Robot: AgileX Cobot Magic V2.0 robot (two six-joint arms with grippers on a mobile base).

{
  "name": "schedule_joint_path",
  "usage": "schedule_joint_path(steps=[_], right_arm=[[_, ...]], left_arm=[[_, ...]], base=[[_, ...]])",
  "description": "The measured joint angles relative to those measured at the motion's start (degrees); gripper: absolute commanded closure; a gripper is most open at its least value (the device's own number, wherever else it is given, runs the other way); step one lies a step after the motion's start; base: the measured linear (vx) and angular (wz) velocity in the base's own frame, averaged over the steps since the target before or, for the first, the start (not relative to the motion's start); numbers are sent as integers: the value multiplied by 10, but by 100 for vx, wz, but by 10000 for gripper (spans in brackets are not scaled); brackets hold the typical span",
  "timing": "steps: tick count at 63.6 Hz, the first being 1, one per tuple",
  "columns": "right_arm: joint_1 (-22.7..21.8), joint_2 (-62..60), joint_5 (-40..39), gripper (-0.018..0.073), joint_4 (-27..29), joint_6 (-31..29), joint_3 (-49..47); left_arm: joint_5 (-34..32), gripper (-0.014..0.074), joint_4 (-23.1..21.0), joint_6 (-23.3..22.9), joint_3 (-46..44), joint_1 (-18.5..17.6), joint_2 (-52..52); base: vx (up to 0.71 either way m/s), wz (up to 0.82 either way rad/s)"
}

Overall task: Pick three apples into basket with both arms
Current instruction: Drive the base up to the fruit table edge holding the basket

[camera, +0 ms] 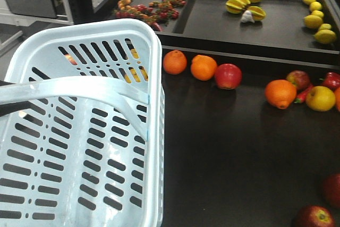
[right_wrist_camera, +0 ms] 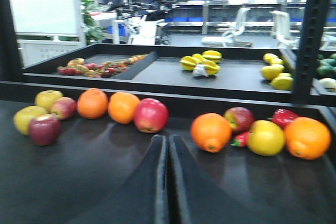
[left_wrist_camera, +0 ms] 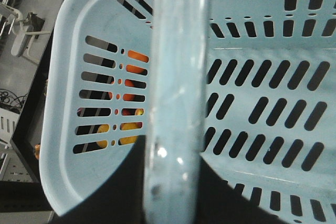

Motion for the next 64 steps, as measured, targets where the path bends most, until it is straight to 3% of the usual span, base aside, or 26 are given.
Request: schedule_joint_path(steps=[64], right_arm=[[0,0,0,568,0,0,0]], left_arm=[[0,603,0,0,0,0,0]], base=[[3,-22]])
